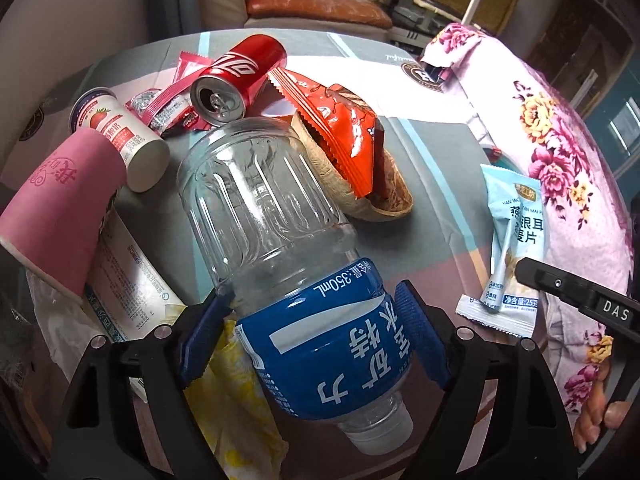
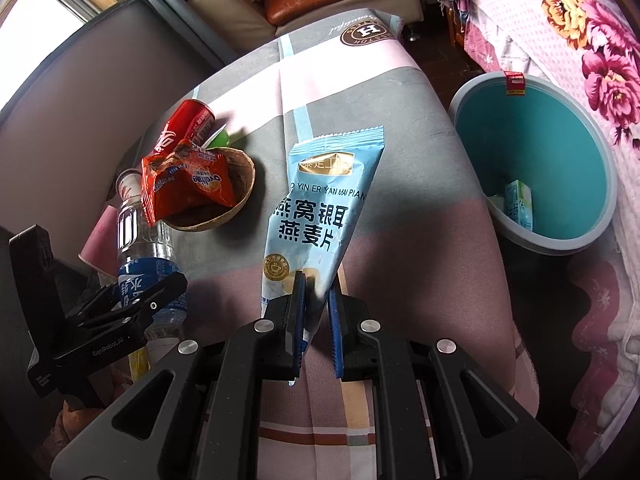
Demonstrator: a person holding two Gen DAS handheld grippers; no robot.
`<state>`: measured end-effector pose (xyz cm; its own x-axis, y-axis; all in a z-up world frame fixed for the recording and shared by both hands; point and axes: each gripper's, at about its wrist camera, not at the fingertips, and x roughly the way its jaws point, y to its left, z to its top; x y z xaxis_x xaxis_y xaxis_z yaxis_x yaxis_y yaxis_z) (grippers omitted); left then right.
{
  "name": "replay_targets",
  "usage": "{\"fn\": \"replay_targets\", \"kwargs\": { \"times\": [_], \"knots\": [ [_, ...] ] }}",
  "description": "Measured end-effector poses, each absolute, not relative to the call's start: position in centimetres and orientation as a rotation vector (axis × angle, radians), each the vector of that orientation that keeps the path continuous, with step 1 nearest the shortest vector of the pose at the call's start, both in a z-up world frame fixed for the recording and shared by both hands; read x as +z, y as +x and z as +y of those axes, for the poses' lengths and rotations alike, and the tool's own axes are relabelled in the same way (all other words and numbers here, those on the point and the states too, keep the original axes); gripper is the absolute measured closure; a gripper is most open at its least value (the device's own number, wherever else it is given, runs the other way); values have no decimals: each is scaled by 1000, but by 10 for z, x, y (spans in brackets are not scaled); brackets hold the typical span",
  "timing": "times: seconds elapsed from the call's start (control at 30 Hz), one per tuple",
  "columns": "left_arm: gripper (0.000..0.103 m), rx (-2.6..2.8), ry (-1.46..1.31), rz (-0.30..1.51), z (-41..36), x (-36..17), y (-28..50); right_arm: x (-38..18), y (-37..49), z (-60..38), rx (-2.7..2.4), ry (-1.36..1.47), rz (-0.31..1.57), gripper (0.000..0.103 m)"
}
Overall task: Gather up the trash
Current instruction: 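Carry the wrapper and bottle over the teal bin and release both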
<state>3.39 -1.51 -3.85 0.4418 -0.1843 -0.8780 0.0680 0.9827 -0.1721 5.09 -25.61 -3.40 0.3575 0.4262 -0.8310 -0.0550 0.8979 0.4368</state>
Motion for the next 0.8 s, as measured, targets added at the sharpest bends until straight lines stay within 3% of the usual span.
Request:
{"fn": "replay_targets", "kwargs": {
  "times": [0.5, 0.6, 0.67, 0.8],
  "knots": [
    [20, -258, -145, 1000, -4, 6, 13, -20, 46, -257, 342, 374, 1142, 92],
    [20, -276, -147, 1018, -9, -1, 13, -24, 47, -259, 329, 386, 1158, 83],
    [20, -281, -147, 1020, -11, -2, 15, -26, 49, -257, 317, 373, 1162, 51],
    [20, -291, -153, 993, -10, 5, 19, -30, 56, -250, 286, 303, 1164, 47]
  ]
}}
